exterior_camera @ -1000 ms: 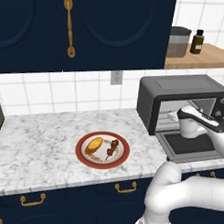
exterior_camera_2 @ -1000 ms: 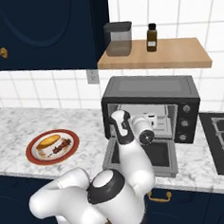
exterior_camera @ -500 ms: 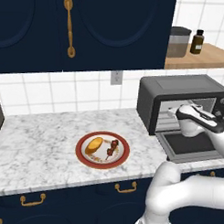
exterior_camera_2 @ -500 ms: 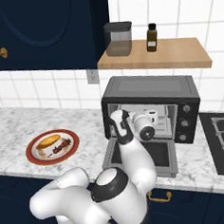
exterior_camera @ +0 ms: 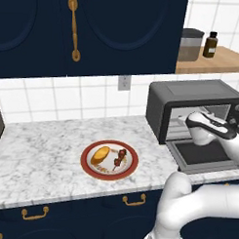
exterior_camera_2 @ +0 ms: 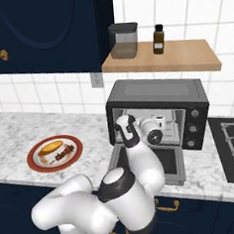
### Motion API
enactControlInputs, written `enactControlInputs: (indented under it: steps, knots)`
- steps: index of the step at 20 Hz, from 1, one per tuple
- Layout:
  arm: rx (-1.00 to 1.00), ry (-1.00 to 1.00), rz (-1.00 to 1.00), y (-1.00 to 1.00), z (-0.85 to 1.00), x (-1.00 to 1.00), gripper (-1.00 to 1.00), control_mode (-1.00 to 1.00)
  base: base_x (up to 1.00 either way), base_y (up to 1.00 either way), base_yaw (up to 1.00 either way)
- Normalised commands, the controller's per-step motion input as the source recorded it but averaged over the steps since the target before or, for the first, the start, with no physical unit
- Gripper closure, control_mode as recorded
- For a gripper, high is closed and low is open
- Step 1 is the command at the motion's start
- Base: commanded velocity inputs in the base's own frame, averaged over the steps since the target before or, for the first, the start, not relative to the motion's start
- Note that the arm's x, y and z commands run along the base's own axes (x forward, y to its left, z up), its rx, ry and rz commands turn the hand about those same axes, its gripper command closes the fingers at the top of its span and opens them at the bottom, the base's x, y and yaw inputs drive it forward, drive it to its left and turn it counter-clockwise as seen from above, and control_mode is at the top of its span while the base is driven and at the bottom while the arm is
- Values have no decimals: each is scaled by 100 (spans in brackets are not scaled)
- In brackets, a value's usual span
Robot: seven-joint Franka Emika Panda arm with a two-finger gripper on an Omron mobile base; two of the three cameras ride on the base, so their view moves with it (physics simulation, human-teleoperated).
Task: Pick up the kebab skewer and baguette bread, and place them inside the toaster oven. Close the toaster oven door and start by setting the timer.
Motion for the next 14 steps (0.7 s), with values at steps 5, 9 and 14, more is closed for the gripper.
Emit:
enactControlInputs:
  steps: [5,9,14]
  knots:
    - [0,2,0,0,-12,23,-100,-100,0,0,0]
    - [0,0,0,0,-34,4,-100,-100,0,0,0]
    - [0,3,0,-2,-63,-13,-100,-100,0,0,0]
